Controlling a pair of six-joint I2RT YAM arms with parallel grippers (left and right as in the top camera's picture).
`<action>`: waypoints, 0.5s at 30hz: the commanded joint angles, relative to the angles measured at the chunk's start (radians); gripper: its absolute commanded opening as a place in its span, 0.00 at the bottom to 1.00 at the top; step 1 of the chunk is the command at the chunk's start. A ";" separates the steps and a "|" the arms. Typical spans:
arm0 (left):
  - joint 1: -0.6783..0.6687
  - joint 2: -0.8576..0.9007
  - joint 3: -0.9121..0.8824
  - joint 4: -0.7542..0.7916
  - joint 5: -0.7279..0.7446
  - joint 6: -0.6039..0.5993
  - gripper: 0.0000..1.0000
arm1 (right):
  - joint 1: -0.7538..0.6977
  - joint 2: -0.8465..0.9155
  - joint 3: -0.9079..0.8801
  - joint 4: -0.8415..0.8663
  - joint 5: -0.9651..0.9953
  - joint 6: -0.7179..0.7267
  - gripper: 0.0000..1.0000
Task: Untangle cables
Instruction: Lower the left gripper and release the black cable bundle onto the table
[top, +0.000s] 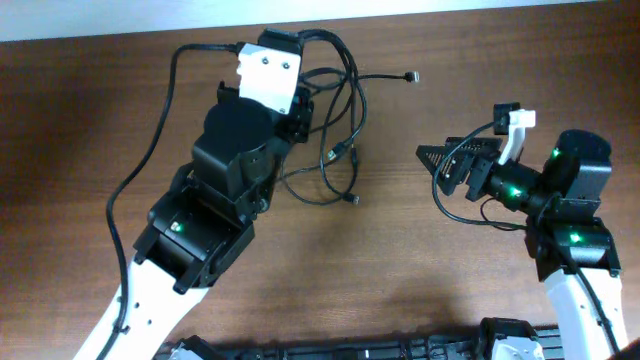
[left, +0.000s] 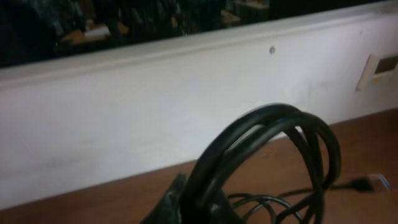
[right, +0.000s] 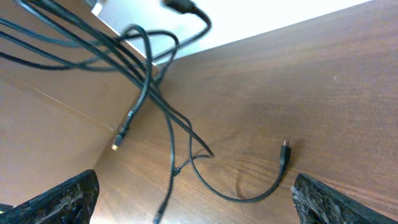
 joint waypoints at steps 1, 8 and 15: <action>0.002 0.018 0.005 -0.026 0.003 -0.031 0.27 | -0.003 -0.026 0.010 0.004 -0.018 -0.014 0.99; 0.001 0.048 0.005 -0.091 0.003 -0.069 0.91 | -0.003 -0.026 0.010 0.003 -0.019 -0.014 0.99; 0.013 0.047 0.005 -0.166 0.002 -0.121 0.99 | -0.003 -0.026 0.010 0.000 -0.018 -0.015 0.99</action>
